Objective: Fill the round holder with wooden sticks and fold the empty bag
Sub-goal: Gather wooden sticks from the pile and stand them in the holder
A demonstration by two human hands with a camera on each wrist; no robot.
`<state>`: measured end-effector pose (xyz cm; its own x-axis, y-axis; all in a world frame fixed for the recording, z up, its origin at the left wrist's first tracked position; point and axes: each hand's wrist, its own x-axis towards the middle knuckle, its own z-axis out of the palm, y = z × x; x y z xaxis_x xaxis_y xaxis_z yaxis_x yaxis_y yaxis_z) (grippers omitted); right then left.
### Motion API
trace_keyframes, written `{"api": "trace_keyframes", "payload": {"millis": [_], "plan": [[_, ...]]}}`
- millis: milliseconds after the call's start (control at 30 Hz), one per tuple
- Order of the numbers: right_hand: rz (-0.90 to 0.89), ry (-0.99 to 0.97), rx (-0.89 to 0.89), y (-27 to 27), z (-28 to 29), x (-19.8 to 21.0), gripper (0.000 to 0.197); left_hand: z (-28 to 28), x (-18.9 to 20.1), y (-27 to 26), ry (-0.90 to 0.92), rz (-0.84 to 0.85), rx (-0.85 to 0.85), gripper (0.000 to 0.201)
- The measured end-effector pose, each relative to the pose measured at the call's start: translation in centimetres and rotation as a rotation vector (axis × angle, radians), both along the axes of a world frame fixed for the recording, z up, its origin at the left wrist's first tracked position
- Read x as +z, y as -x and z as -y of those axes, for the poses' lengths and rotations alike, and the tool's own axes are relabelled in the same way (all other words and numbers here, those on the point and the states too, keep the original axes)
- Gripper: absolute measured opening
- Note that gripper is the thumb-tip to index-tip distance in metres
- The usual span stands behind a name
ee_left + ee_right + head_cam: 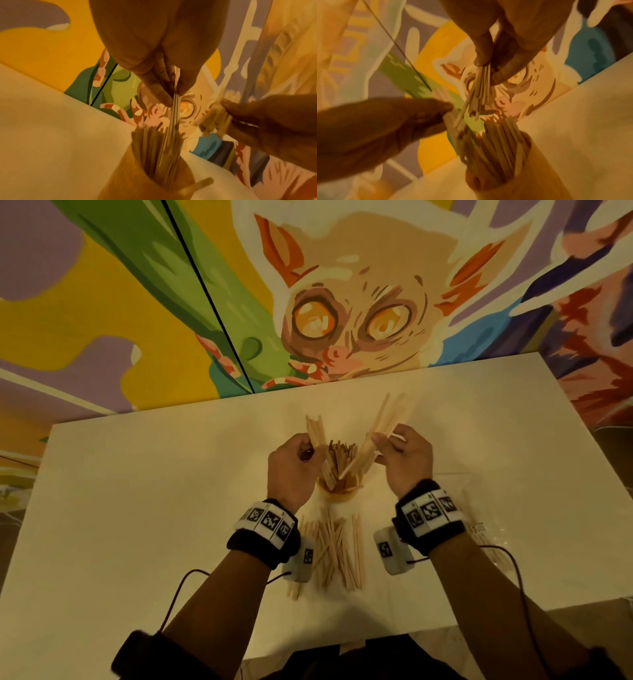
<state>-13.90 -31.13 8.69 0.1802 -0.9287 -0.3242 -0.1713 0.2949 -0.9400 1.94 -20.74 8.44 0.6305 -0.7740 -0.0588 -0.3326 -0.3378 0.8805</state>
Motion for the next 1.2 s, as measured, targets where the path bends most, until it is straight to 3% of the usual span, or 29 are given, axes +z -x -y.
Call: {"api": "trace_keyframes", "payload": {"millis": [100, 200, 433, 633, 733, 833, 966, 1100, 1200], "plan": [[-0.083, 0.050, 0.107, -1.9, -0.1, -1.7, 0.033, 0.9, -1.1, 0.9, -0.026, 0.014, -0.013, 0.009], [-0.127, 0.077, 0.215, -2.2, -1.2, -3.1, 0.013, 0.8, -2.5, 1.7, -0.067, 0.027, -0.023, 0.006], [-0.200, 0.093, 0.334, -1.5, -3.3, -5.2, 0.016, -0.1, -4.2, 2.4, -0.197, 0.050, -0.079, 0.009], [-0.468, 0.211, 0.417, -1.6, -3.0, -5.6, 0.011, -0.1, -4.3, 2.2, -0.236, 0.167, -0.117, 0.011], [-0.568, 0.284, 0.470, -1.7, -2.6, -5.3, 0.022, 0.0, -4.1, 2.1, -0.290, 0.256, -0.121, 0.013], [-0.511, 0.228, 0.434, -1.6, -2.1, -4.7, 0.039, -0.1, -3.6, 2.0, -0.292, 0.233, -0.123, 0.019], [-0.365, 0.200, 0.371, -0.7, -1.8, -4.1, 0.053, -1.4, -2.9, 1.2, -0.230, 0.214, -0.090, 0.047], [-0.289, 0.194, 0.263, 1.6, -2.5, -3.2, 0.036, -4.4, -2.1, -0.4, -0.172, 0.132, 0.028, 0.038], [-0.370, 0.128, 0.268, 3.8, -3.8, -4.3, 0.015, -7.3, -2.7, -1.4, -0.310, 0.064, 0.038, 0.033]]}}
